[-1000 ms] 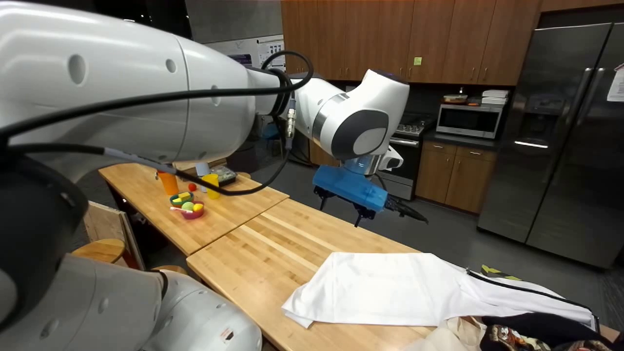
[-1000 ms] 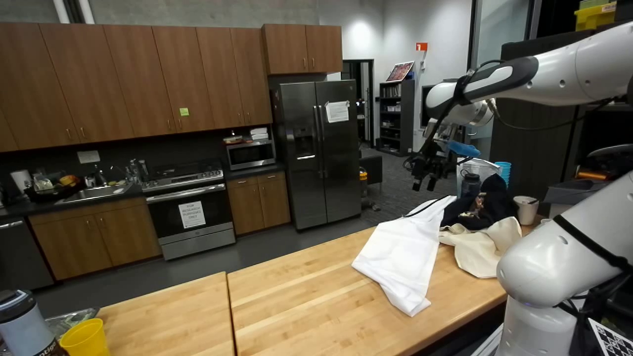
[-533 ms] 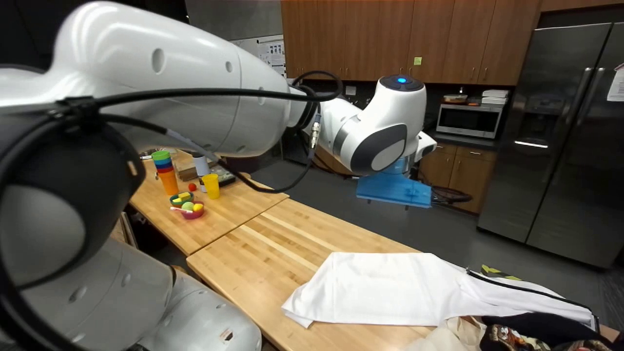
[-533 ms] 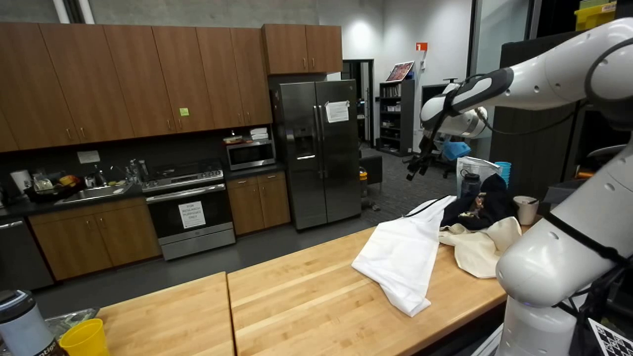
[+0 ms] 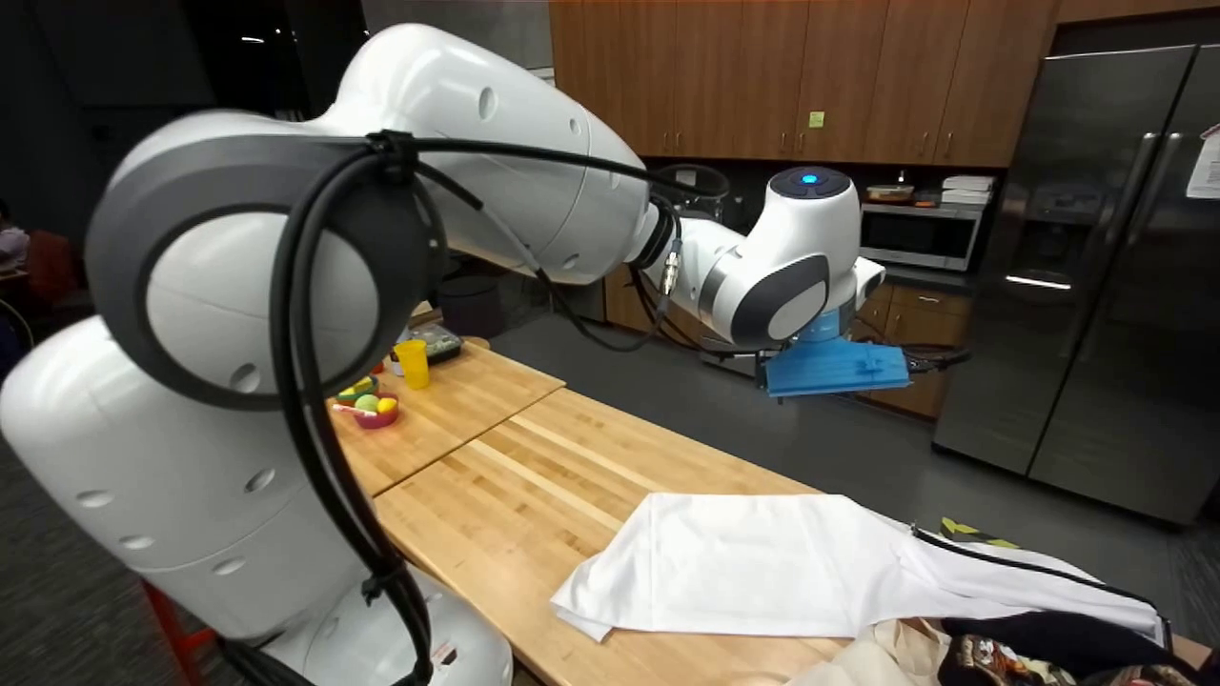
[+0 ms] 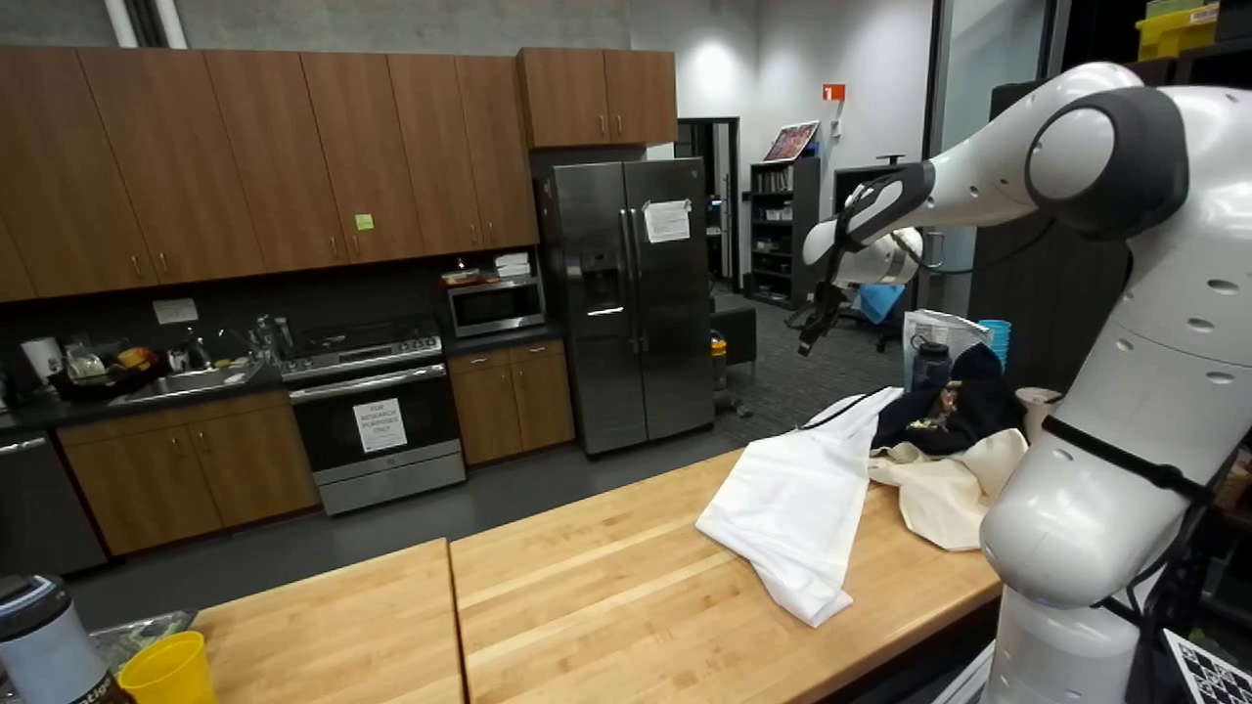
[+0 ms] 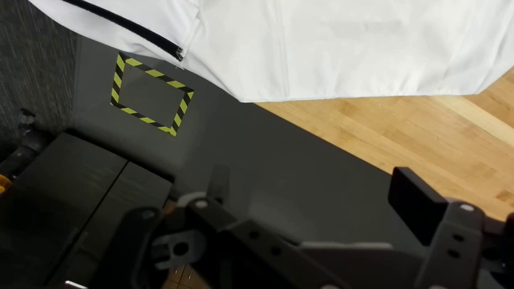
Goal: Move the white cloth to the left.
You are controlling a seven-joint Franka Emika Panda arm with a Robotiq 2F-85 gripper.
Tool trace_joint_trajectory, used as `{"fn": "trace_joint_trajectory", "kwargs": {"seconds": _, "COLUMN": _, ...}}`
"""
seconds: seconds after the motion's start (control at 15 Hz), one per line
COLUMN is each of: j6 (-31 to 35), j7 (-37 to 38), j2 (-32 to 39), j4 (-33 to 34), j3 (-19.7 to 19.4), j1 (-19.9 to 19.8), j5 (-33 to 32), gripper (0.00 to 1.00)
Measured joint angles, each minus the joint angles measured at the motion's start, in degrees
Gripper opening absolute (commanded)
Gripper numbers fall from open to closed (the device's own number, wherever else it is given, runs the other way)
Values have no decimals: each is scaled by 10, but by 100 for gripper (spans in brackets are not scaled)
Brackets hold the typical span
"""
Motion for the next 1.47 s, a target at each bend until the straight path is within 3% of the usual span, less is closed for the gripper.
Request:
{"fn": "trace_joint_trajectory", "kwargs": {"seconds": 0.13, "j6": -13, "j7": -8, "j2": 0, "j4": -1, "j3": 6, "j1": -6, "j5": 11, "gripper": 100}}
{"fn": "trace_joint_trajectory", "kwargs": {"seconds": 0.6, "j6": 3, "j7": -294, "j2": 16, "j4": -14, "j3": -8, "j1": 7, "j5": 88, "gripper": 100}}
{"fn": "trace_joint_trajectory", "kwargs": {"seconds": 0.8, "j6": 18, "j7": -431, "j2": 61, "j4": 20, "j3": -38, "j1": 38, "j5": 145, "gripper": 100}}
{"fn": "trace_joint_trajectory", "kwargs": {"seconds": 0.93, "j6": 7, "j7": -486, "j2": 114, "j4": 72, "j3": -31, "j1": 31, "j5": 219, "gripper": 100}}
{"fn": "trace_joint_trajectory", "kwargs": {"seconds": 1.27, "j6": -122, "j7": -341, "j2": 263, "j4": 242, "j3": 41, "j1": -66, "j5": 224, "gripper": 100}}
{"fn": "trace_joint_trajectory", "kwargs": {"seconds": 1.47, "j6": -159, "j7": -222, "j2": 348, "j4": 339, "j3": 77, "j1": -111, "j5": 198, "gripper": 100}}
